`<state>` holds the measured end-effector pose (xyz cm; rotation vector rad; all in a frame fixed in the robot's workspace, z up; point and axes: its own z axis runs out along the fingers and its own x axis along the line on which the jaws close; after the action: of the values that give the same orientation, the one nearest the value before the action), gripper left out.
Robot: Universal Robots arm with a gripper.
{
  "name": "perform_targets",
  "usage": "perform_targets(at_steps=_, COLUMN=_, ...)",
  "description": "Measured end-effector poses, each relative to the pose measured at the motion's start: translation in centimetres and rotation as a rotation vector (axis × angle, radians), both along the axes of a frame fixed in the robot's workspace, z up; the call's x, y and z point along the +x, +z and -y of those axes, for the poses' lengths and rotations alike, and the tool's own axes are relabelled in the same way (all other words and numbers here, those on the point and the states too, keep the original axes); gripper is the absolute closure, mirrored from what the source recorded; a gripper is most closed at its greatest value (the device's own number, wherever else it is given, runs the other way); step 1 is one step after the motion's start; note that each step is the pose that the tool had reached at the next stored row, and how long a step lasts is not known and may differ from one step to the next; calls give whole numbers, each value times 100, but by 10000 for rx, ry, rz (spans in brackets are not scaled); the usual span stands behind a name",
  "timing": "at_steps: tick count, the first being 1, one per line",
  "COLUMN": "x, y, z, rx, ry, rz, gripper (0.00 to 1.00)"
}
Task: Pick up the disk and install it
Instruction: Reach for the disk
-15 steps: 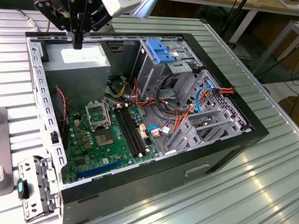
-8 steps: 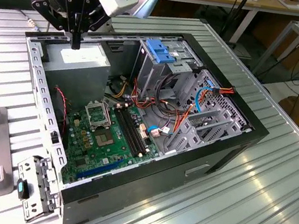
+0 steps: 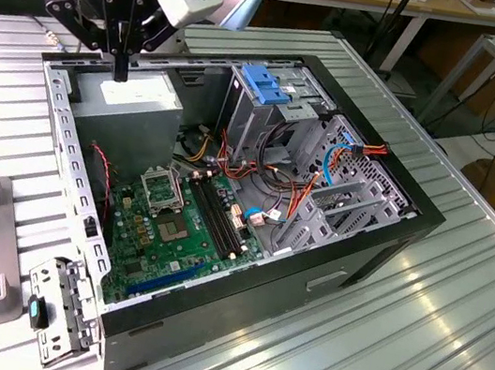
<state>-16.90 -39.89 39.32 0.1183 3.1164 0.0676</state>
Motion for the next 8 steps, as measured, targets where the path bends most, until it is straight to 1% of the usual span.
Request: perform_targets(at_steps=8, x=-46, y=0, z=0, rx=-1, ry=0, rz=-11, gripper=89)
